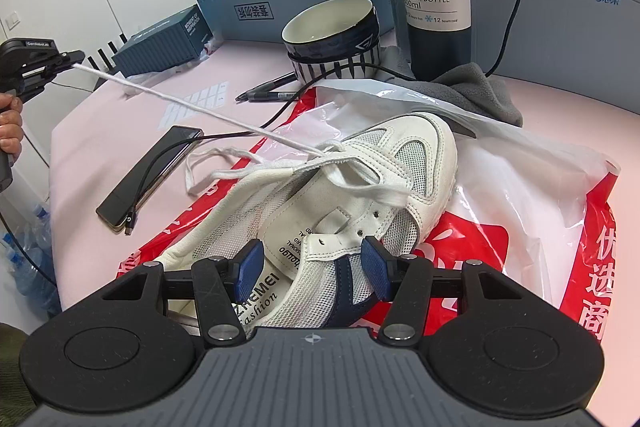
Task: Lace up shoes with both hands
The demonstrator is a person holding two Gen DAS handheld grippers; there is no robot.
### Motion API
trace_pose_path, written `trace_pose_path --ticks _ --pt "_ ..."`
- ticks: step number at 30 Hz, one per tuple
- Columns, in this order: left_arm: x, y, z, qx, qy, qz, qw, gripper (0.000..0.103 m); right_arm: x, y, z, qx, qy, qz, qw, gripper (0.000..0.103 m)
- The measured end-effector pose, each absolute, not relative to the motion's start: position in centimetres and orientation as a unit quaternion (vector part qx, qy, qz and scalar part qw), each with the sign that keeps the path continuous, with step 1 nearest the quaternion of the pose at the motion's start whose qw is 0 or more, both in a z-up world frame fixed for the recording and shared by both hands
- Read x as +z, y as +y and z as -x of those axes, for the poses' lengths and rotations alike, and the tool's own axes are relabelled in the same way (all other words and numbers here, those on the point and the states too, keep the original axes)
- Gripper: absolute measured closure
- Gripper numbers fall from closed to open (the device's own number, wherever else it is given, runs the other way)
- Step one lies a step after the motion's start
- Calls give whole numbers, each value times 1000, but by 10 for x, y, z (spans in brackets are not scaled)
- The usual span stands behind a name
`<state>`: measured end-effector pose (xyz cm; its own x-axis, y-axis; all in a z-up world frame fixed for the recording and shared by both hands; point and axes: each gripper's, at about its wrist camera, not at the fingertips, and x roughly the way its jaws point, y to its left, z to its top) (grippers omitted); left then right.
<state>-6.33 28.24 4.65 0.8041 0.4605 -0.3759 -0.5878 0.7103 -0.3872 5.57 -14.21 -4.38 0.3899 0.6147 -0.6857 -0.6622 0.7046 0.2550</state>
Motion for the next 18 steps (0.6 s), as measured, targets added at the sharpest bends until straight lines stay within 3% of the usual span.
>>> trace_pose_path --ticks 18 --pt "34 301 80 329 139 263 896 101 -44 -142 -56 383 398 33 833 51"
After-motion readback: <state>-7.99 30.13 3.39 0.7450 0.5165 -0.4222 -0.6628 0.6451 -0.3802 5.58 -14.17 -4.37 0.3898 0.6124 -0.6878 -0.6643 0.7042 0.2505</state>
